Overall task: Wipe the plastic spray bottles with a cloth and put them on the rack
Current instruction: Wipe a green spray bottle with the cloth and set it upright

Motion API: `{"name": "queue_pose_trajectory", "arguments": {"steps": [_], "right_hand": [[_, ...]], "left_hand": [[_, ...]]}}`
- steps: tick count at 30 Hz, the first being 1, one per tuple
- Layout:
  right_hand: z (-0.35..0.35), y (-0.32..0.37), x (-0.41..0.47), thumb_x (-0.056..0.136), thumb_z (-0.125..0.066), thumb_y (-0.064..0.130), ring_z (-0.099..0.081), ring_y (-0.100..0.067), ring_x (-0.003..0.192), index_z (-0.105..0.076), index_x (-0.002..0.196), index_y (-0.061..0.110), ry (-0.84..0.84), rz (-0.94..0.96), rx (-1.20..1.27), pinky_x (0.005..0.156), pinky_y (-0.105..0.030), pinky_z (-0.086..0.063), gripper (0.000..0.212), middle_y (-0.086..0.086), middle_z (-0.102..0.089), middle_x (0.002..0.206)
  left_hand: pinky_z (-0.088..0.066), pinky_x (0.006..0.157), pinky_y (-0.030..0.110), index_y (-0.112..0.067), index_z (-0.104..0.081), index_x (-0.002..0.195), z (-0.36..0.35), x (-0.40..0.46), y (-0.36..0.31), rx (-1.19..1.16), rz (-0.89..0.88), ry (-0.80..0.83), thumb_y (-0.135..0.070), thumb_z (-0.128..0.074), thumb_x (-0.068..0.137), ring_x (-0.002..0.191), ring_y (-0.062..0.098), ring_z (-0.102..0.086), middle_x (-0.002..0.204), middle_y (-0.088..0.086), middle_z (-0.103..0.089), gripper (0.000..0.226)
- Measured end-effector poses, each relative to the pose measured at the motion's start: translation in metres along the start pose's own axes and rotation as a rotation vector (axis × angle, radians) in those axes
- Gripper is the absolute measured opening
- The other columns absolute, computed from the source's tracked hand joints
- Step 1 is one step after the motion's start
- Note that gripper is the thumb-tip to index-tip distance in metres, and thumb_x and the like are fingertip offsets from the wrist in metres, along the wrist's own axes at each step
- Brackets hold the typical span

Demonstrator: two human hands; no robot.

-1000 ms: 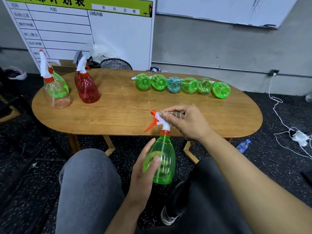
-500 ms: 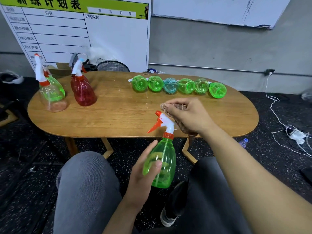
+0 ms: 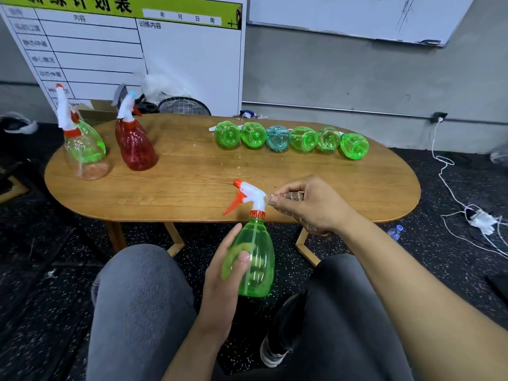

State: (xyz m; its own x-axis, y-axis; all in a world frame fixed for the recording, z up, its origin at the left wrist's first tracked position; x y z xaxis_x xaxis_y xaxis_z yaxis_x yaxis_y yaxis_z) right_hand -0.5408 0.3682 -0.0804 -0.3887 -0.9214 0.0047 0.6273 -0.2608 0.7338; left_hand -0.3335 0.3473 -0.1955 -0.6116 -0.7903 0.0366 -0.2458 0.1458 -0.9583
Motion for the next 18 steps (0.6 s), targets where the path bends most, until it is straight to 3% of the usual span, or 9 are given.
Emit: {"name": "queue_pose_trajectory", "arguments": {"steps": [2, 4, 6, 9, 11, 13, 16, 18], "right_hand": [[0.005, -0.002, -0.003, 0.093, -0.075, 0.04, -0.051, -0.018, 0.048, -0.075, 0.097, 0.034, 0.013, 0.007, -0.058, 0.047, -0.023, -0.042, 0.007, -0.003, -0.078, 0.073], [0.009, -0.002, -0.007, 0.095, -0.075, 0.033, -0.05, -0.004, 0.037, -0.077, 0.1, 0.025, 0.018, 0.027, -0.14, 0.042, -0.013, -0.038, 0.01, 0.017, -0.07, 0.058], [0.009, -0.002, -0.011, 0.096, -0.075, 0.029, -0.059, 0.006, 0.048, -0.078, 0.097, 0.022, -0.009, 0.047, -0.215, 0.048, -0.011, -0.041, 0.007, 0.031, -0.061, 0.052], [0.01, -0.016, -0.016, 0.095, -0.076, 0.035, -0.067, -0.001, 0.073, -0.08, 0.095, 0.031, -0.232, 0.086, -0.236, 0.069, -0.026, -0.052, 0.005, 0.018, -0.075, 0.082], [0.003, -0.031, -0.028, 0.096, -0.075, 0.035, -0.066, -0.002, 0.077, -0.08, 0.098, 0.033, -0.403, 0.078, -0.034, 0.069, -0.023, -0.051, 0.006, 0.016, -0.074, 0.088], [-0.021, -0.045, -0.04, 0.097, -0.073, 0.032, -0.069, -0.003, 0.077, -0.081, 0.101, 0.03, -0.424, 0.016, 0.382, 0.072, -0.02, -0.051, 0.009, 0.012, -0.077, 0.089], [-0.064, -0.05, -0.055, 0.097, -0.073, 0.022, -0.075, -0.017, 0.101, -0.082, 0.107, 0.024, -0.386, -0.093, 0.696, 0.095, -0.04, -0.058, 0.013, 0.005, -0.08, 0.103], [-0.08, -0.048, -0.059, 0.097, -0.072, 0.017, -0.075, -0.027, 0.105, -0.082, 0.106, 0.017, -0.397, -0.108, 0.752, 0.1, -0.049, -0.057, 0.013, -0.002, -0.081, 0.104]], "left_hand": [[-0.062, 0.091, 0.039, -0.056, -0.059, 0.14, 0.0, -0.001, 0.0, 0.006, 0.006, 0.006, -0.04, -0.065, 0.093, 0.122, 0.019, -0.071, 0.133, -0.003, -0.072, 0.05], [-0.062, 0.089, 0.035, -0.056, -0.06, 0.14, -0.002, -0.002, 0.001, 0.019, 0.013, 0.017, -0.038, -0.063, 0.094, 0.121, 0.019, -0.071, 0.133, -0.004, -0.072, 0.049], [-0.062, 0.089, 0.035, -0.056, -0.06, 0.139, -0.003, -0.002, 0.001, 0.032, 0.015, 0.013, -0.039, -0.063, 0.094, 0.12, 0.018, -0.071, 0.132, -0.006, -0.072, 0.048], [-0.063, 0.086, 0.032, -0.053, -0.059, 0.141, -0.002, 0.001, -0.002, 0.01, 0.016, -0.009, -0.042, -0.063, 0.092, 0.118, 0.016, -0.073, 0.13, -0.006, -0.073, 0.05], [-0.062, 0.093, 0.038, -0.053, -0.055, 0.145, -0.001, 0.003, -0.004, -0.01, 0.008, -0.016, -0.05, -0.067, 0.091, 0.123, 0.019, -0.07, 0.136, -0.002, -0.071, 0.055], [-0.056, 0.103, 0.048, -0.048, -0.05, 0.151, 0.001, 0.004, -0.006, -0.029, -0.001, -0.013, -0.061, -0.077, 0.083, 0.131, 0.023, -0.066, 0.144, -0.001, -0.066, 0.074], [-0.051, 0.109, 0.052, -0.041, -0.043, 0.157, 0.001, 0.005, -0.004, -0.049, 0.015, 0.009, -0.067, -0.092, 0.066, 0.135, 0.025, -0.063, 0.145, 0.001, -0.066, 0.106], [-0.048, 0.112, 0.058, -0.042, -0.044, 0.156, 0.0, 0.005, -0.003, -0.065, 0.015, 0.028, -0.059, -0.094, 0.068, 0.135, 0.027, -0.063, 0.143, 0.003, -0.067, 0.102]]}}
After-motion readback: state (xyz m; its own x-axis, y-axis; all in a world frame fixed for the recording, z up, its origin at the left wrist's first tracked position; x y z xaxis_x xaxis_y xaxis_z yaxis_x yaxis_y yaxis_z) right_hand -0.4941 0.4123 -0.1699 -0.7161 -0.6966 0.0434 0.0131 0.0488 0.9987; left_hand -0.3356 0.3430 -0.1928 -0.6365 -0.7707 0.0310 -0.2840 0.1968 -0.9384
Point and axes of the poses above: each hand's wrist, its own x-axis towards the middle knuckle, its own z-axis out of the back of the hand, y = z × x, the point moved 6 cm from there along x, towards the middle knuckle
